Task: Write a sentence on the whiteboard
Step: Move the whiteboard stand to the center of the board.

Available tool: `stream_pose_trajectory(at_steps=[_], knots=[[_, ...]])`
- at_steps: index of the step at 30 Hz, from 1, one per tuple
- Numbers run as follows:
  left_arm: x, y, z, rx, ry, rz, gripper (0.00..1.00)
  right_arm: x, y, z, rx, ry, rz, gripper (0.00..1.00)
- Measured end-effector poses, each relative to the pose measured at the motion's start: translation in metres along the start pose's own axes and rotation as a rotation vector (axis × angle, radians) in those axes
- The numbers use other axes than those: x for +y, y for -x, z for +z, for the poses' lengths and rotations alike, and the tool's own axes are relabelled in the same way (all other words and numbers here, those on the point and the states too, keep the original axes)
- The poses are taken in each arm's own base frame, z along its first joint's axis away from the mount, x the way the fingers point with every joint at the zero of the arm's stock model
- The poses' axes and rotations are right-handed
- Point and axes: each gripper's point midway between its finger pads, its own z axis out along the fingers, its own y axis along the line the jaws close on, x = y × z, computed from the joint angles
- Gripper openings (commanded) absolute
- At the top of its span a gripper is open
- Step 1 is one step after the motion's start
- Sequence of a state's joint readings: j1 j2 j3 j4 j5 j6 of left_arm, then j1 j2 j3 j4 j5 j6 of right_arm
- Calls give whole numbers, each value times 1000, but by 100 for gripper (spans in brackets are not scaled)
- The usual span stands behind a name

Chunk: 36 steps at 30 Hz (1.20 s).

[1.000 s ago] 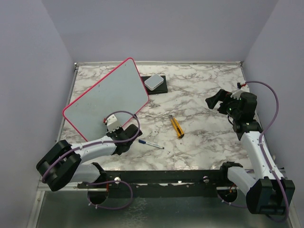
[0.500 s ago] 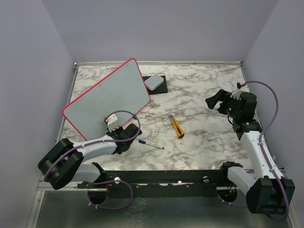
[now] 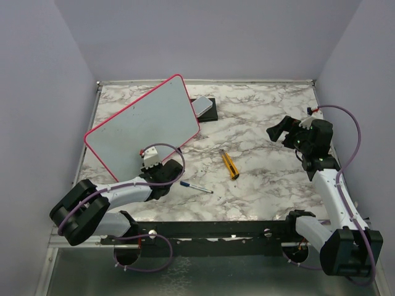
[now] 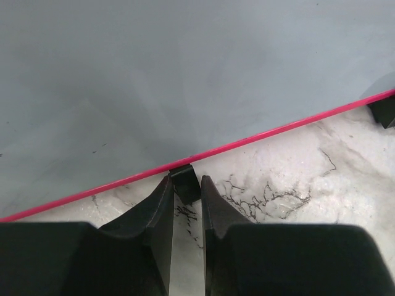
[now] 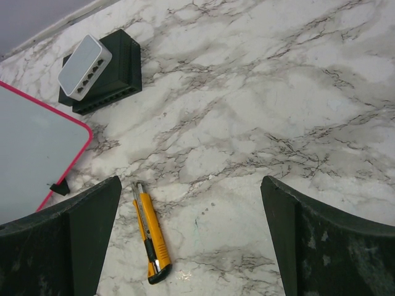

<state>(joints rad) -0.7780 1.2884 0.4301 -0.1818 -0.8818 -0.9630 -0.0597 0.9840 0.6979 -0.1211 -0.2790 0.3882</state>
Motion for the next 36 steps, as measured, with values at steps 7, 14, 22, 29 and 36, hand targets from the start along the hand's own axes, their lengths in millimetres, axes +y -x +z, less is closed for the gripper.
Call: stream_pose_trajectory(at_steps=[7, 14, 22, 29, 36], knots=[[-3, 0, 1, 0, -24, 58, 0, -1, -1, 1, 3, -1, 1, 99], [-11, 0, 4, -6, -50, 89, 0, -1, -1, 1, 3, -1, 1, 99], [-22, 2, 7, -14, -86, 115, 0, -1, -1, 1, 5, -2, 1, 99], [-35, 3, 9, -18, -131, 150, 0, -2, -3, 2, 11, -4, 3, 99], [-45, 3, 10, -16, -171, 188, 0, -2, -3, 2, 11, -4, 3, 99]])
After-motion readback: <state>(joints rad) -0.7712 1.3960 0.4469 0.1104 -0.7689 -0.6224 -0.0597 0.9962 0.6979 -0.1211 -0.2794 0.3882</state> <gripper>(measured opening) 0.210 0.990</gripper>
